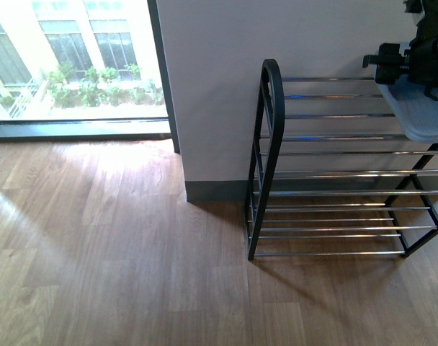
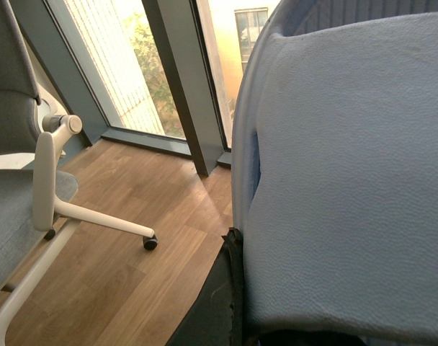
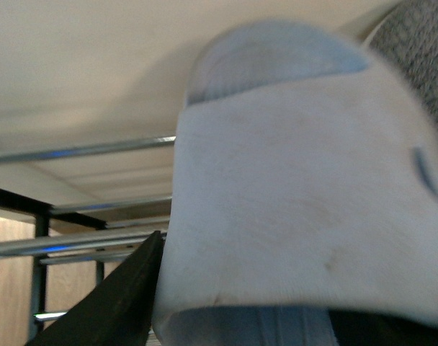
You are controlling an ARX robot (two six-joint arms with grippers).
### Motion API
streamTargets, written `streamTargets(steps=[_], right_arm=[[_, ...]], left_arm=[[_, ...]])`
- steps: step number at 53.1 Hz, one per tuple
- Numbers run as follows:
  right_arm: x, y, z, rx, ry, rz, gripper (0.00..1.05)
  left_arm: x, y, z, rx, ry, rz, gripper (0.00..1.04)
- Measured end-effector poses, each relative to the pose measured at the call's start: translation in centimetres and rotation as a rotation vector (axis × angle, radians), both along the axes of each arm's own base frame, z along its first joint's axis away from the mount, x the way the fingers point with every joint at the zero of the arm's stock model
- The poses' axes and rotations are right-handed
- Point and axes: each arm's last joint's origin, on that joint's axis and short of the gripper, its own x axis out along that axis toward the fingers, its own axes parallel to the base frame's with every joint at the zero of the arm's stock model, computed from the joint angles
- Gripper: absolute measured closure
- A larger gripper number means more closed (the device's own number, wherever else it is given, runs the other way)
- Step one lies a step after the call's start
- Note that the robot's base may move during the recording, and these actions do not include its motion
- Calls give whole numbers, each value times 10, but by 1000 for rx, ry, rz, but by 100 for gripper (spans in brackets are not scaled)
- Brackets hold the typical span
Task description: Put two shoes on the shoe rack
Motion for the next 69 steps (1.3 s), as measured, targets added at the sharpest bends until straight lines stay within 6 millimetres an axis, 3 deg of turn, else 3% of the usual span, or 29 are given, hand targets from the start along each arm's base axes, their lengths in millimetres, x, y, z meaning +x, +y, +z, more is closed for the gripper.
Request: streamTargets(steps=[8,12,20,24,26,28,29,32,36,41,54,61,69], right_arm=[[-5,11,24,43,-38,-1,22],[-19,16,43,74,-37,-6,8],[-53,12,74,63,-70,-39,9],[-84,10,103,-4,-180,-46,9],[-109,9,124,-53,-265,-25,9],[-138,9,144,-117,-373,9,9],[-163,8,159,-164,-456,24,9],[-215,3,178,-274,-540,43,9],[-283,-13,170,-346,-503,11,9],[-318,-22,143,-349,-394,-27,9],[-322,-22,141,-344,-396,-17,9],[-327,-19,137,-179,-576,88,25],[-342,-14,122,-90,-608,84,48]], left_arm=[[0,0,0,0,0,0,103],[0,0,0,0,0,0,103],[0,0,0,0,0,0,103],[0,0,0,0,0,0,103],[0,0,0,0,0,0,103],[0,0,0,0,0,0,103],[0,0,0,0,0,0,103],[0,0,0,0,0,0,103],[0,0,0,0,0,1,103],[0,0,0,0,0,3,103],[0,0,0,0,0,3,103],[0,0,0,0,0,0,103],[0,0,0,0,0,0,103]])
